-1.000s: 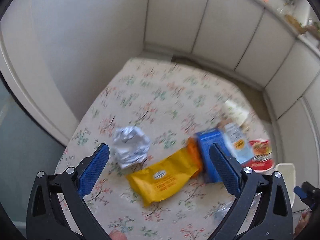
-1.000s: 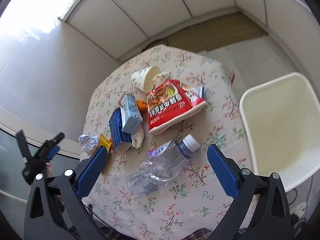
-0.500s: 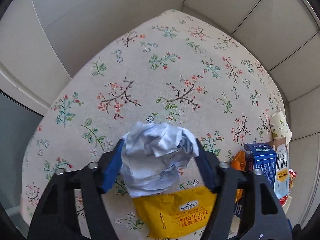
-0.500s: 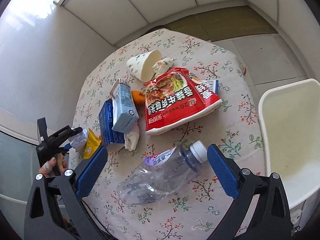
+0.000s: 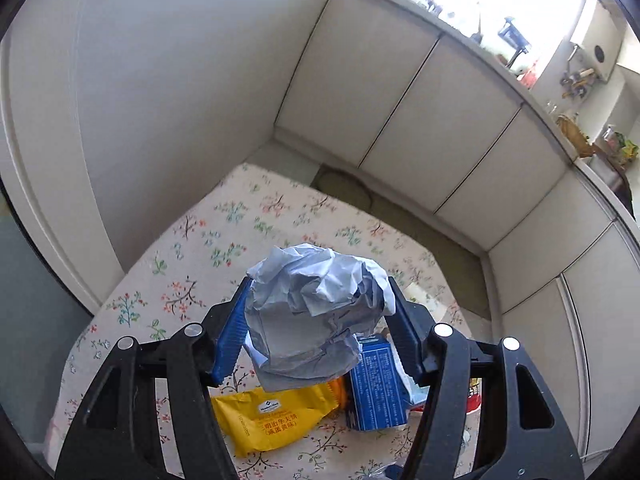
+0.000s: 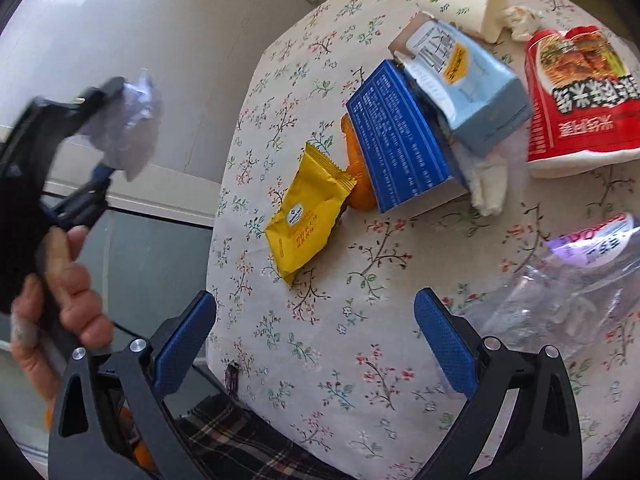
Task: Collect trash
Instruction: 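Grasp the yellow snack packet with the right gripper while the left gripper holds the foil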
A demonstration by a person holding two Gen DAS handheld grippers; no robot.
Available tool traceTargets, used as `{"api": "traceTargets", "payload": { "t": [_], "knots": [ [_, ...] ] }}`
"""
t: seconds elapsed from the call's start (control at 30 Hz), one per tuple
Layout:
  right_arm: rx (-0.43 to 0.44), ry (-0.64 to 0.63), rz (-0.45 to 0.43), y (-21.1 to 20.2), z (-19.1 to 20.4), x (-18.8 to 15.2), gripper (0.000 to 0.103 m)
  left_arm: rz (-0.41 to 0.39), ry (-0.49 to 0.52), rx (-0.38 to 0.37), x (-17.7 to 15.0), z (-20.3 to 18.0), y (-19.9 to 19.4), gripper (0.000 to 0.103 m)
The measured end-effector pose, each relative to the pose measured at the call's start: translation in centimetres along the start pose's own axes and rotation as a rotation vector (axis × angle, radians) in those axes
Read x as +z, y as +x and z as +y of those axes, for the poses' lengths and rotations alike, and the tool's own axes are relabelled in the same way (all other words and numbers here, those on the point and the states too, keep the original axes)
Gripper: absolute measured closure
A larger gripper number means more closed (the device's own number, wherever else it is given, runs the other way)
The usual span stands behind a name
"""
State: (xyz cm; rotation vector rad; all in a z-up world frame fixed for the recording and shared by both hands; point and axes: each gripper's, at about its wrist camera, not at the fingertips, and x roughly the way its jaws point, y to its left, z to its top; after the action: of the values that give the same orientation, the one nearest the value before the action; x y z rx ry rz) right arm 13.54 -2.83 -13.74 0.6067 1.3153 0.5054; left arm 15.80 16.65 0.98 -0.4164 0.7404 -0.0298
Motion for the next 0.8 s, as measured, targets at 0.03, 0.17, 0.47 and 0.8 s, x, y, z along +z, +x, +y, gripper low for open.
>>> {"api": "traceTargets", "payload": {
  "t": [0.03,0.17,0.47,0.8],
  "knots": [
    [-0.007,0.022,-0.001,0.7,0.2,0.0,0.007,-0.024,0.017,-0.003,0.2,-0.3,-1.0,0.043],
    [-0.019,0.106,-0.023,3.0,0.5,0.1,0.008,-0.090,0.093,0.047,0.8,-0.7,-3.2,0.042],
    [-0.075,0.177,-0.092,7.3,2.1,0.9,0.015,-0.114,0.019,0.011,1.6,1.8,-4.7,0.042],
    [-0.069,0.177,-0.082,9.8,1.8,1.6,0.095,-0.114,-0.003,-0.018,1.4,3.1,-5.7,0.042]
  ]
}}
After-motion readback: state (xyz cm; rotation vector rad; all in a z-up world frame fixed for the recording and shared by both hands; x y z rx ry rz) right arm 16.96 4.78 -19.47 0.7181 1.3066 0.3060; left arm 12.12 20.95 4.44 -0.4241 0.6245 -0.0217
